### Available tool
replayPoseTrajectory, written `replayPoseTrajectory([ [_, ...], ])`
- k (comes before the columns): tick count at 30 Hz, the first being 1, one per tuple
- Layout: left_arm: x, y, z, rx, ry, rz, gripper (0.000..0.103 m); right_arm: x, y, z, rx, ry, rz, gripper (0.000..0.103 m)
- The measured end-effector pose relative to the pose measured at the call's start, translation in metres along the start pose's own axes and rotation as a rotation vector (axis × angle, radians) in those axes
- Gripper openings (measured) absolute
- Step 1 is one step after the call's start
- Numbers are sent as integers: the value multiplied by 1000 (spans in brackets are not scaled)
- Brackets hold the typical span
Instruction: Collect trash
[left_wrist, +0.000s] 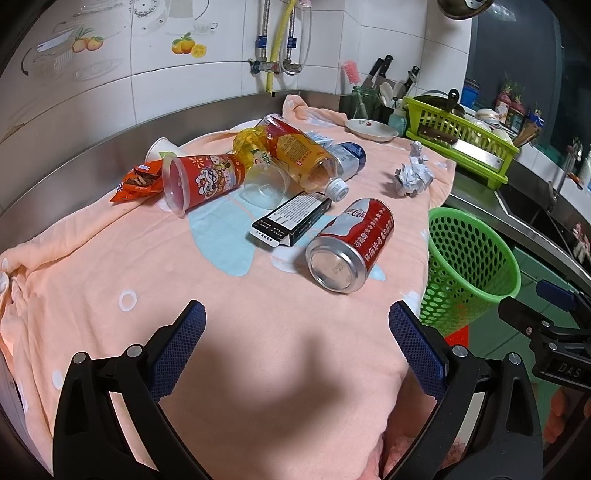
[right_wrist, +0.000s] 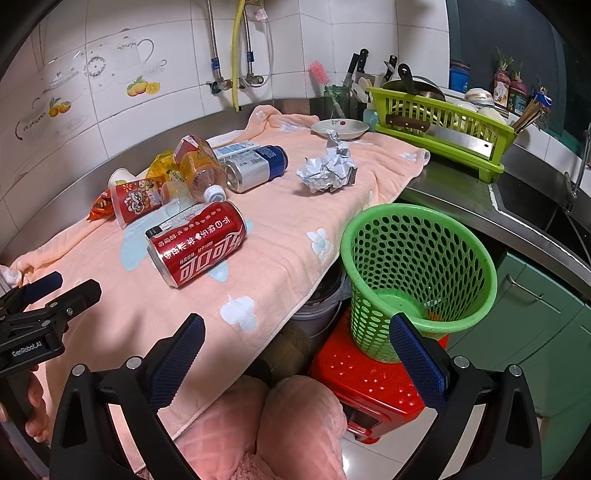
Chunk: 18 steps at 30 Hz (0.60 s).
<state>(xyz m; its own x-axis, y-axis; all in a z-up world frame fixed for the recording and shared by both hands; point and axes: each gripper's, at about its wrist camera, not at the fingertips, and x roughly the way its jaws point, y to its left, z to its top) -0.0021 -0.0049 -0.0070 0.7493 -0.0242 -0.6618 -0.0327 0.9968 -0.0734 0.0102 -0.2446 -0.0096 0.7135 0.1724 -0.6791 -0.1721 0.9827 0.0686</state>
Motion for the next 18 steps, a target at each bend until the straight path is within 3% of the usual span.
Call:
replayPoseTrajectory([
  [18, 5, -5, 8, 15, 9, -2, 98, 4, 1, 6, -2, 8, -1, 97],
])
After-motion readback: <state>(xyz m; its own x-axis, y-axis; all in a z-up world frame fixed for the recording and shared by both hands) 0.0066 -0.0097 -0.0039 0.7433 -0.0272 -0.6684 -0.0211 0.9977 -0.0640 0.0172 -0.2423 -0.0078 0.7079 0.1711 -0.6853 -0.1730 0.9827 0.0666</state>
